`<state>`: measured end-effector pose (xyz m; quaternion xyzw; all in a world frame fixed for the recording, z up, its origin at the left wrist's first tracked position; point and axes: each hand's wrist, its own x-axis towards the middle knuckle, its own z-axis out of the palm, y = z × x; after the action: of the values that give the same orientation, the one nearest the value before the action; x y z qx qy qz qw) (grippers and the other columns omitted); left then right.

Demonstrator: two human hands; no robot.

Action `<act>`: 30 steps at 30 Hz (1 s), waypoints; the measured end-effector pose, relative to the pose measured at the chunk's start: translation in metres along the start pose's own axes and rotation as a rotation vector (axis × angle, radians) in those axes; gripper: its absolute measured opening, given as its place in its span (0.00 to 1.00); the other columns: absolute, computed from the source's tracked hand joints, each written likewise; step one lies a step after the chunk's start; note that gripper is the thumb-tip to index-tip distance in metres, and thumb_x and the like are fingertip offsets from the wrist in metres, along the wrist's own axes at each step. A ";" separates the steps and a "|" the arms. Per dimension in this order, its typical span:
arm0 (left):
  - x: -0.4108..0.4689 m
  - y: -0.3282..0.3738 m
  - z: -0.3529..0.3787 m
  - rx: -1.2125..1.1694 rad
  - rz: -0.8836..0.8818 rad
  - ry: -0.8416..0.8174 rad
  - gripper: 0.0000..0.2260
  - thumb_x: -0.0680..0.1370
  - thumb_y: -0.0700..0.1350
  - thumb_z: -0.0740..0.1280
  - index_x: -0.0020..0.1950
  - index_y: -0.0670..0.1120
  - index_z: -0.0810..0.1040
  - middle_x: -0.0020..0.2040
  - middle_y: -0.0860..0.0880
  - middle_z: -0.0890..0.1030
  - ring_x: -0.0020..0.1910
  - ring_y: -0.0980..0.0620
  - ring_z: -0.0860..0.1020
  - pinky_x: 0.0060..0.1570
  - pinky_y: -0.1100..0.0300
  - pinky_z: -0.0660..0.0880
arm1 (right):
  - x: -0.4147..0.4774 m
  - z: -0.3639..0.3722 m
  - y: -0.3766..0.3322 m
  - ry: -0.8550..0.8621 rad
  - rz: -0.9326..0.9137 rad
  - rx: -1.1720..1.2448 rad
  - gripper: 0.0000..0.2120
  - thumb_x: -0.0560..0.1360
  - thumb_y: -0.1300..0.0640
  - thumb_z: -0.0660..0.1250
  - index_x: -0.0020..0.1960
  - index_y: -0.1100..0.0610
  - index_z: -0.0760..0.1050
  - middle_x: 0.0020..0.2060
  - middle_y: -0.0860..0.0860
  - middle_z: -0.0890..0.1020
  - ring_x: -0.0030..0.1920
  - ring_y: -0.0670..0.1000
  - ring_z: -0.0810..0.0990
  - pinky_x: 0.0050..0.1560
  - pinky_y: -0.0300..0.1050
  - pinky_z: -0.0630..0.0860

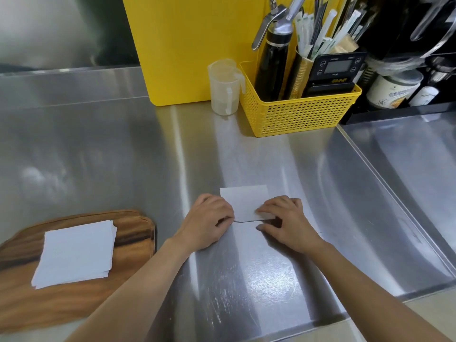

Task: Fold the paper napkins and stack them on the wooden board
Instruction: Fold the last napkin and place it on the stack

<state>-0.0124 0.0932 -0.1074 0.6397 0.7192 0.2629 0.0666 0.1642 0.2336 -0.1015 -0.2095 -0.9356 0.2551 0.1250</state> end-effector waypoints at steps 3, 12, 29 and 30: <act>0.003 0.003 -0.003 -0.177 -0.132 0.021 0.12 0.75 0.49 0.59 0.42 0.45 0.78 0.39 0.50 0.82 0.42 0.55 0.73 0.52 0.73 0.58 | 0.004 0.001 -0.003 0.038 0.013 -0.034 0.13 0.67 0.48 0.67 0.47 0.54 0.81 0.45 0.51 0.82 0.50 0.44 0.70 0.51 0.36 0.56; 0.001 0.008 -0.022 -0.552 -0.394 0.015 0.03 0.74 0.44 0.69 0.45 0.49 0.75 0.41 0.49 0.81 0.38 0.54 0.75 0.39 0.65 0.69 | 0.017 -0.007 -0.026 0.012 0.265 0.385 0.05 0.73 0.60 0.67 0.40 0.53 0.79 0.36 0.51 0.81 0.37 0.48 0.77 0.39 0.30 0.69; -0.054 -0.018 -0.091 -0.701 -0.650 0.343 0.06 0.73 0.41 0.69 0.36 0.46 0.78 0.26 0.51 0.80 0.26 0.54 0.74 0.32 0.54 0.71 | 0.049 0.019 -0.104 0.089 0.472 0.939 0.09 0.69 0.62 0.71 0.35 0.66 0.74 0.32 0.58 0.76 0.35 0.53 0.73 0.36 0.46 0.69; -0.060 -0.020 -0.097 -0.707 -0.668 0.357 0.06 0.73 0.42 0.70 0.36 0.45 0.78 0.28 0.46 0.81 0.27 0.50 0.75 0.33 0.52 0.72 | 0.051 0.022 -0.112 0.080 0.477 0.956 0.10 0.69 0.62 0.71 0.36 0.67 0.72 0.33 0.59 0.74 0.35 0.54 0.72 0.36 0.47 0.68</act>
<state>-0.0620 0.0070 -0.0490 0.2586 0.7517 0.5593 0.2351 0.0750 0.1596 -0.0544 -0.3458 -0.6361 0.6658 0.1806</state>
